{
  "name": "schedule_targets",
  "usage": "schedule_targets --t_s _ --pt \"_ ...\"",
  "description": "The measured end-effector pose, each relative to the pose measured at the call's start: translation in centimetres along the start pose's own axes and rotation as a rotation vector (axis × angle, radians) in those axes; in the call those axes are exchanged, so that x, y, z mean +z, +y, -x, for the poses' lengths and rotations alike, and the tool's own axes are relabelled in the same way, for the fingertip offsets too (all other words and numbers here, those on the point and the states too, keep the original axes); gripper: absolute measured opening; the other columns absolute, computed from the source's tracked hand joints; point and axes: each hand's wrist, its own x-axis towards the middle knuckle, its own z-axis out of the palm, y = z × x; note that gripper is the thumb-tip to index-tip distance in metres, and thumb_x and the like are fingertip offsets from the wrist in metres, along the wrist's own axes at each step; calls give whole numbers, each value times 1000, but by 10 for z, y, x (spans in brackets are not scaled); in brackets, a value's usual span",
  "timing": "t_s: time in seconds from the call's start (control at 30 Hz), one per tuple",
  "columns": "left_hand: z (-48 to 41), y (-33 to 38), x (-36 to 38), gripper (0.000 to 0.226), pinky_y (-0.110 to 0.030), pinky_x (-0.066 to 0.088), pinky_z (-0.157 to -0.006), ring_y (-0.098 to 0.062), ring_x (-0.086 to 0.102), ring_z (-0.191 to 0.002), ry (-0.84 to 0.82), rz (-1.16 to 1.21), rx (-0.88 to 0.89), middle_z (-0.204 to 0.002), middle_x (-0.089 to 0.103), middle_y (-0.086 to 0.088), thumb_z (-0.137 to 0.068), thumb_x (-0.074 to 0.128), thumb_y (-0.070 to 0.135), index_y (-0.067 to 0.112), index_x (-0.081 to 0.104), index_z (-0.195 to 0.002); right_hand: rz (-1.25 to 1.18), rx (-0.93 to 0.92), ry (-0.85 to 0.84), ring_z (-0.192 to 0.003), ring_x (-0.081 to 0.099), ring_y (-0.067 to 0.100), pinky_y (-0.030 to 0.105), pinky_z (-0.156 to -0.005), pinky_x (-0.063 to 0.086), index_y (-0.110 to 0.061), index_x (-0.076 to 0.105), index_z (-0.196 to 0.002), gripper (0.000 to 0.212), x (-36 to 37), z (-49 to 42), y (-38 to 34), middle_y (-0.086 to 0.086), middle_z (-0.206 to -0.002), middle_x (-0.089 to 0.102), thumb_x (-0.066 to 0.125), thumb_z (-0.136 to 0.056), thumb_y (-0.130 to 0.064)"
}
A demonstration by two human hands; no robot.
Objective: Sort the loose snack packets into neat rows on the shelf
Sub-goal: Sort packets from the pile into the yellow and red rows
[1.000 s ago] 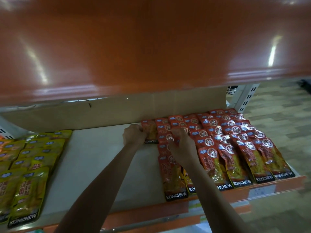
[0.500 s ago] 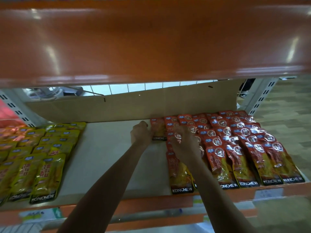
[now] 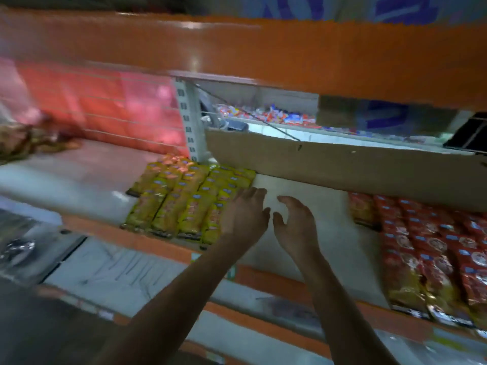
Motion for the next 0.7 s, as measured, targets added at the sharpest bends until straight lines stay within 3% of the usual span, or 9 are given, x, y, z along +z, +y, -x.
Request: schedule_targets --t_s 0.1,0.23,0.3,0.47,0.7 --pt "21 -63 -36 40 -40 47 -84 -32 50 -116 30 -62 -53 -118 61 -8 -80 63 24 12 61 -118 35 -77 1 -116 54 33 33 -98 37 -5 61 -119 36 49 6 -57 14 -123 61 59 -84 -8" --pt "53 -160 -83 31 -38 53 -66 -33 63 -89 146 -111 -146 -90 68 -6 -65 67 24 14 68 -94 -25 -165 -42 -115 55 34 37 -100 38 -4 62 -117 37 124 13 -147 15 -119 63 60 -80 -5" --pt "67 -201 -106 30 -40 52 -67 -33 63 -92 155 -126 -203 -94 68 -6 -68 69 22 15 68 -97 -51 -199 -66 -113 55 36 39 -99 38 -3 62 -116 37 156 16 -185 17 -118 63 62 -80 -4" --pt "85 -295 -152 39 -41 45 -90 -32 50 -119 180 -165 -333 -124 62 -7 -88 61 27 12 59 -124 -89 -267 -172 -122 49 31 34 -105 31 -5 58 -125 43 225 18 -261 13 -128 59 63 -83 -7" --pt "78 -417 -180 49 -42 42 -97 -30 45 -125 179 -228 -470 -135 54 -6 -91 57 34 15 48 -135 -135 -283 -254 -131 40 24 30 -108 28 -10 47 -135 46 311 -11 -338 6 -141 48 58 -91 -15"
